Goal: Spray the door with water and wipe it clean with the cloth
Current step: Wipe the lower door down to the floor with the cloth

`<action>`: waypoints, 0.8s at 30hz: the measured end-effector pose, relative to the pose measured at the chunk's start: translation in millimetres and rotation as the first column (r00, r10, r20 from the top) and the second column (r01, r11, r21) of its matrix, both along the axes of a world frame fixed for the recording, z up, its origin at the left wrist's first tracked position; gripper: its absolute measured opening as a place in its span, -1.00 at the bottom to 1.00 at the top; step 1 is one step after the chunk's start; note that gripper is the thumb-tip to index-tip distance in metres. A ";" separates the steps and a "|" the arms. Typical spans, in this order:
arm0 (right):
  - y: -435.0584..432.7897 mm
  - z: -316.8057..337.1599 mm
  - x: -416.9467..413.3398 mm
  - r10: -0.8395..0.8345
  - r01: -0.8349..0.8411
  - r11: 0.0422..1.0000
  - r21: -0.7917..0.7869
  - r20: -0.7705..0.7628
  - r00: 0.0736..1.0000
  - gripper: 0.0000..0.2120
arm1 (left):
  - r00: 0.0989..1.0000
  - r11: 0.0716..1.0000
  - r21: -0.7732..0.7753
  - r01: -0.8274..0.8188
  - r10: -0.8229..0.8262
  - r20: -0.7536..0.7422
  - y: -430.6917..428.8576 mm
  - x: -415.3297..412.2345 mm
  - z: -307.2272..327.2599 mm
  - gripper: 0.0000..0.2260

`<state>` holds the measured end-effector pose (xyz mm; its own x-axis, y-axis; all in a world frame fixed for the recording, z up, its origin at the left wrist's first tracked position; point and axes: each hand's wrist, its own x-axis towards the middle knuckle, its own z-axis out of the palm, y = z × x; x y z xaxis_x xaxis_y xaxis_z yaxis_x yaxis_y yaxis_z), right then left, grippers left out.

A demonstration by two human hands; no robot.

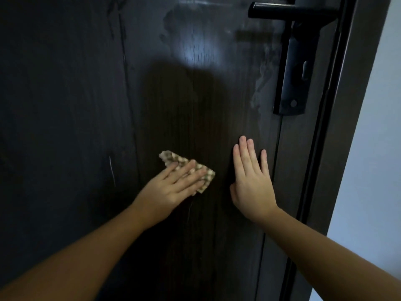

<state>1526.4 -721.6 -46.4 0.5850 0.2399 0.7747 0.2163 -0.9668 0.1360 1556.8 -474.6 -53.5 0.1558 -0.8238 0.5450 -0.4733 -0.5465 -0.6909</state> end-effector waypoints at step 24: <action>54.5 67.4 -76.1 0.678 -0.456 0.121 0.882 0.263 0.687 -0.72 | 0.388 0.233 -0.906 -0.354 -0.844 -0.369 -56.5 -108.8 64.8 -0.53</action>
<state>1450.3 -667.1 21.0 0.7306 -0.1363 0.6690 0.6667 -0.0687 -0.7421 1448.0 -531.1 11.3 0.8155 -0.0607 0.5755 -0.5785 -0.0610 0.8134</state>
